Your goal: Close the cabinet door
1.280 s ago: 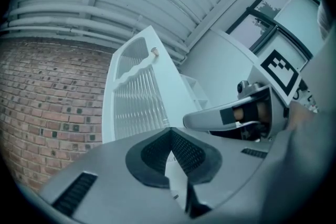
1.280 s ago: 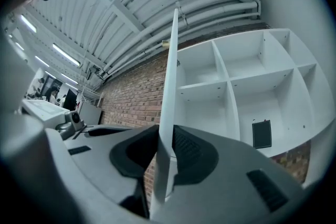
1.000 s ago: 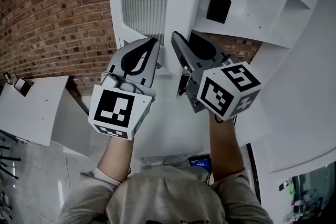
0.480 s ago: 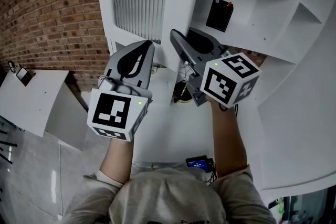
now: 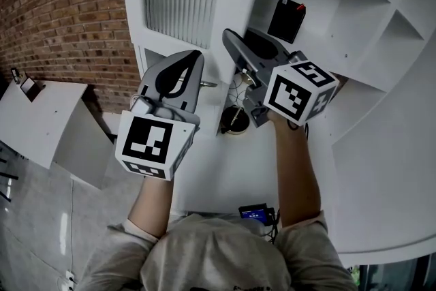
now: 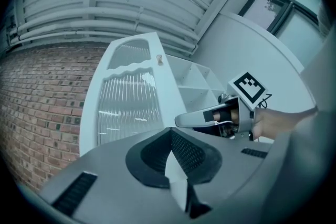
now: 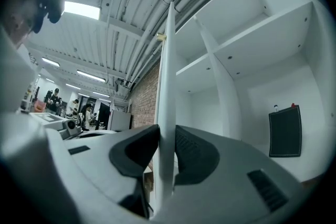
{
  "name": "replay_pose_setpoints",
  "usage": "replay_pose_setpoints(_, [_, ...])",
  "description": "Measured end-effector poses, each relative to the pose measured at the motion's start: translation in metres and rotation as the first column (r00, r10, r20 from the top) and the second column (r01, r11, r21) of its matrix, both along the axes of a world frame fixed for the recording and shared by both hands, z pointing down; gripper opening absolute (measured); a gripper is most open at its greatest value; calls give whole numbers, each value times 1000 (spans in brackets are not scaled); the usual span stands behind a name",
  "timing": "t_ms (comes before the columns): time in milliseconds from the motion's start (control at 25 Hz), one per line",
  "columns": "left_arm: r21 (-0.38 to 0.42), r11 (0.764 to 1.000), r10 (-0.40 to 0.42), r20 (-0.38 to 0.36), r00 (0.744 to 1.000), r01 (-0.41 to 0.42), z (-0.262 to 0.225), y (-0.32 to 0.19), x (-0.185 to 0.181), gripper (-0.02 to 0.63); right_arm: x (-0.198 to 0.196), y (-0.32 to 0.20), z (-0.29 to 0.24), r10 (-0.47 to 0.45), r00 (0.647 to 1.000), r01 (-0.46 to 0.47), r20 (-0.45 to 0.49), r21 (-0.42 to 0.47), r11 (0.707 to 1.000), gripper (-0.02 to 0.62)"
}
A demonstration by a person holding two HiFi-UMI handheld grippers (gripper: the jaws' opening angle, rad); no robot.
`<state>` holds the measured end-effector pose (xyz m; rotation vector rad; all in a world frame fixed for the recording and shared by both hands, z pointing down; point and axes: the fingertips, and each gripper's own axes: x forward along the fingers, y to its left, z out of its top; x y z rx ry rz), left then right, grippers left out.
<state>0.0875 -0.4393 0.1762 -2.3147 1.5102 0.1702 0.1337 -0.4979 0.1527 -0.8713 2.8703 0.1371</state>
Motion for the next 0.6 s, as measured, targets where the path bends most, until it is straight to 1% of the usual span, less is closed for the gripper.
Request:
replay_pose_setpoints(160, [-8,1000,14,13,1000,-14,3,-5,3,8,4,-9,0,-15,1000,15,-4,-3,1000,100])
replay_pose_setpoints(440, [-21,998,56,49,997,-55,-5,-25,11,8,10,-29,0,-53,999,52,-4,-45,998,103])
replay_pose_setpoints(600, [-32,997,78,56,995,-76,-2,-36,16,8,11,-38,0,-65,998,64,-8,-41,997,106])
